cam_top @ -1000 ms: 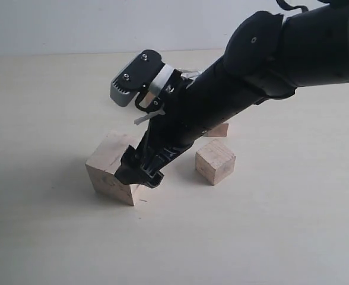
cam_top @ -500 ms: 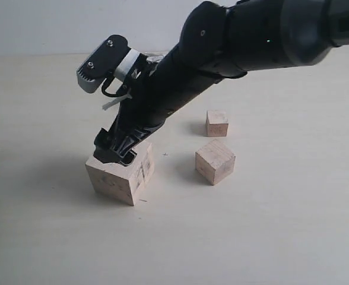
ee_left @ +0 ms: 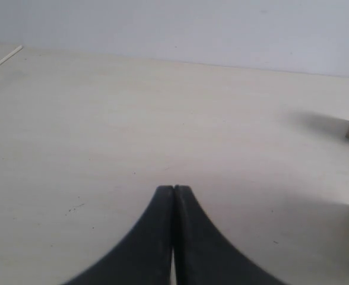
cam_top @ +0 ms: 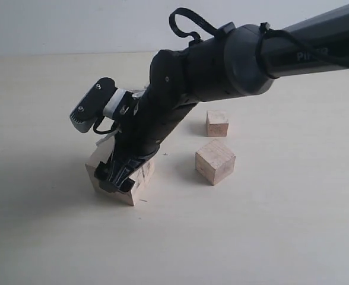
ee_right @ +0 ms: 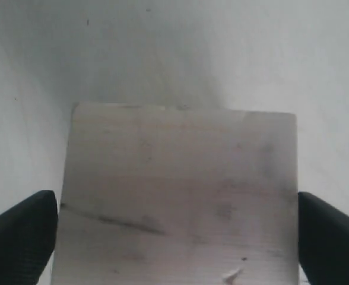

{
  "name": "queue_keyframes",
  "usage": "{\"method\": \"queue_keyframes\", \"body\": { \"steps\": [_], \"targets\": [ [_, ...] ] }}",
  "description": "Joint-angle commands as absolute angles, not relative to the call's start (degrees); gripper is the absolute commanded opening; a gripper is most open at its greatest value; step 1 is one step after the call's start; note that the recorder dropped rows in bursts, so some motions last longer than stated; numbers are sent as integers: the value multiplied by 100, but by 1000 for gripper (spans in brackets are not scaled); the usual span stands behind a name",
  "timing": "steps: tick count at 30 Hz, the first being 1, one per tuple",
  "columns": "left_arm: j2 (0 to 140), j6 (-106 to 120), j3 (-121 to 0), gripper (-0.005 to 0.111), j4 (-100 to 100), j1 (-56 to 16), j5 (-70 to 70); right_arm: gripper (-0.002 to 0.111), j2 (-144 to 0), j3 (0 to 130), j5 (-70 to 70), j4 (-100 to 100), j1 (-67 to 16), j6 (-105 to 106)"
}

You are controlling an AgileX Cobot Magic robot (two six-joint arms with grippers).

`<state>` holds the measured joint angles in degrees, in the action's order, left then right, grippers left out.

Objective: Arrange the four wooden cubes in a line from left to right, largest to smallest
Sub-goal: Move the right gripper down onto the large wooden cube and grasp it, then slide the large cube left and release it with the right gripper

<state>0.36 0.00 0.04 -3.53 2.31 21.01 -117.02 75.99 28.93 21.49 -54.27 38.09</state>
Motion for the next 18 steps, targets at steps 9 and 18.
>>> {"method": "queue_keyframes", "body": {
  "steps": [9,18],
  "targets": [
    [0,0,0,0,-341,212,2043,64,-11744,7642,2958,1539,-5437,3292],
    [0,0,0,0,-341,212,2043,0,-11744,8342,3579,1262,-5437,3950]
  ]
}}
